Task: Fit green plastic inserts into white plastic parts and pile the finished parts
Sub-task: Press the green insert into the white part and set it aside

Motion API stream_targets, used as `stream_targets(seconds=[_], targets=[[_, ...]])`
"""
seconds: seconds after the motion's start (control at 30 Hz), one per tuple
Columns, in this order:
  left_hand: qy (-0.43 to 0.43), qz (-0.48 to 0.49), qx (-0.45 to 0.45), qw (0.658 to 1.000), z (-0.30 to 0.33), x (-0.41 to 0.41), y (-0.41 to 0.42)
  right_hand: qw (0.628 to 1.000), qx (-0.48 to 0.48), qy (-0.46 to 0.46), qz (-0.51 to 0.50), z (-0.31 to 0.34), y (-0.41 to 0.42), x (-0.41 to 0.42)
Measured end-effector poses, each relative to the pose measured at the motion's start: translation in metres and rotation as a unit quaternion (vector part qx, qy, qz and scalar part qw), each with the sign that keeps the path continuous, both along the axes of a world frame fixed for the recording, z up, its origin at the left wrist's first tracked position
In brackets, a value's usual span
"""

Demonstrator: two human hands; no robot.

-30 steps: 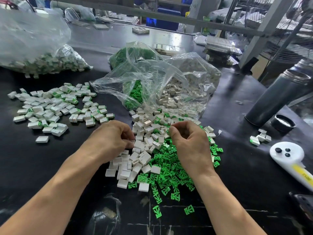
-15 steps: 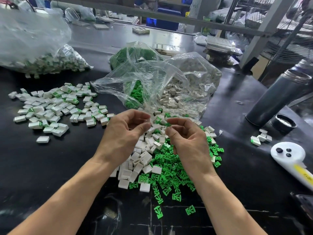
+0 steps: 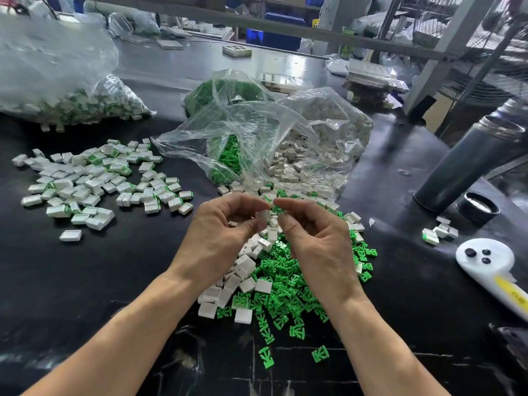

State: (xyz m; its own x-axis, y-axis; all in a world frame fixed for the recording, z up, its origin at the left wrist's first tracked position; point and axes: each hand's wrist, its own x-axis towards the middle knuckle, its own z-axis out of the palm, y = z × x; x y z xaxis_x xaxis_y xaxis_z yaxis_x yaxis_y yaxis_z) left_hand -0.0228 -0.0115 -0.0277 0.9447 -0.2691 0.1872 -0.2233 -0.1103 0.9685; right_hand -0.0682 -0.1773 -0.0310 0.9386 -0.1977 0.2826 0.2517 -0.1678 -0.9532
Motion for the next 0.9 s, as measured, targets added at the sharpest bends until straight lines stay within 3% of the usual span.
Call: stream_targets(seconds=[0.9], targets=[[-0.024,0.016,0.031,0.999,-0.0039,-0.0007,0.0019,1.0,-0.002,0.022,0.001,-0.0017,0.0015,0.0017]])
